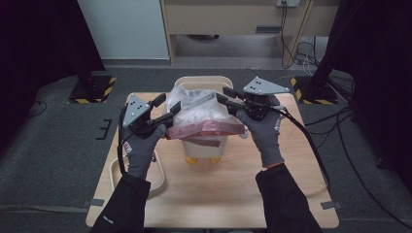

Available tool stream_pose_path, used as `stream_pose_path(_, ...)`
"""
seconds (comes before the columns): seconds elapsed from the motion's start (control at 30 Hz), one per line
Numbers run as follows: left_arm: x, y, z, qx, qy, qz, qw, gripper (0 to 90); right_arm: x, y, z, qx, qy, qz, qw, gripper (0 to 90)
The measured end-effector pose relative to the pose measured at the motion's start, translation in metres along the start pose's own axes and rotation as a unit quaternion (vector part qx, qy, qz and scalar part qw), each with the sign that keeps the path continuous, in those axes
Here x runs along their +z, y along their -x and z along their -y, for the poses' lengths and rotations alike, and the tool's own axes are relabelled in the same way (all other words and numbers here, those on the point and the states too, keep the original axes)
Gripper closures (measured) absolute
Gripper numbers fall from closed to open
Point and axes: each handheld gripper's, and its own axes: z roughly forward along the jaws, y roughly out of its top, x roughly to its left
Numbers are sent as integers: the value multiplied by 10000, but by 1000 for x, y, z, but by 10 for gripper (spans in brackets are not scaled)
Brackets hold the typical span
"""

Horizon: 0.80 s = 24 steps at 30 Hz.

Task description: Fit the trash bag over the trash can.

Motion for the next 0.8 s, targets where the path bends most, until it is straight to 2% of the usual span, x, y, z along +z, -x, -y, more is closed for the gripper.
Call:
stream_pose_path(0.07,2,1,-1,-11,-5,-28,10000,409,-7,-4,-2,-44,157,-204,9997,560)
stream_pose_path(0.17,5,1,0,-23,-26,-58,10000,410,-18,-10,-4,-161,281,-466,9984,523)
stream_pose_path(0.23,7,1,0,-50,-30,-78,10000,411,-23,-15,-3,-263,285,-582,9975,503)
stream_pose_path(0.43,12,0,-1,-65,-109,-131,9998,415,-32,-24,-1,-478,365,-710,9957,450)
stream_pose_path(0.63,18,-3,-2,-152,-219,-206,9994,413,-36,-28,-2,-494,513,-884,9935,442)
stream_pose_path(0.8,20,-3,-3,-189,-261,-300,9990,413,-42,-33,-3,-481,644,-1131,9903,438)
